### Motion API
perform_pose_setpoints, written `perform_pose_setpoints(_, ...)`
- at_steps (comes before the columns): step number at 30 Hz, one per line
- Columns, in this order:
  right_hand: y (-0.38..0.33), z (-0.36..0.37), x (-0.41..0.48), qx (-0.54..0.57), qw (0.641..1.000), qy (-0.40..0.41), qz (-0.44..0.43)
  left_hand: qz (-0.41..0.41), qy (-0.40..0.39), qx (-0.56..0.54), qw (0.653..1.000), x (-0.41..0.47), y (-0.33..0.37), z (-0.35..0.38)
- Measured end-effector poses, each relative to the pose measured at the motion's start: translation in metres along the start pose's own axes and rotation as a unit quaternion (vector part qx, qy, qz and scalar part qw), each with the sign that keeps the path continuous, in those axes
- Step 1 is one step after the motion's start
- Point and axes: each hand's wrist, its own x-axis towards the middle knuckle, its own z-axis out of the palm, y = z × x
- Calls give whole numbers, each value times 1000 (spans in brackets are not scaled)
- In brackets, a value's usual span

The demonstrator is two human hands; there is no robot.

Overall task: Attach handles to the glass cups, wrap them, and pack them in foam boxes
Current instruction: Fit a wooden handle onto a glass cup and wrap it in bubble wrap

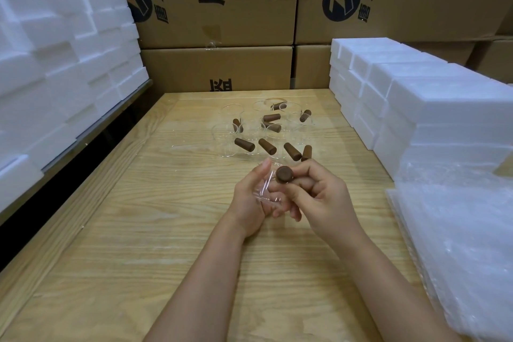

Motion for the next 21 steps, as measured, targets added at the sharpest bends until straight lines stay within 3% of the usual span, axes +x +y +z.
perform_pose_setpoints(11, 3, 3, 0, -57, 997, 57, -16, 68, 128, 70, 987, 2, -6, 1)
perform_pose_setpoints(15, 6, 6, 1, -54, 997, 45, -13, 81, 127, 35, 988, 3, -5, -2)
perform_pose_setpoints(21, 4, 6, 0, -27, 998, -48, -23, 60, 72, -23, 995, 2, -1, 0)
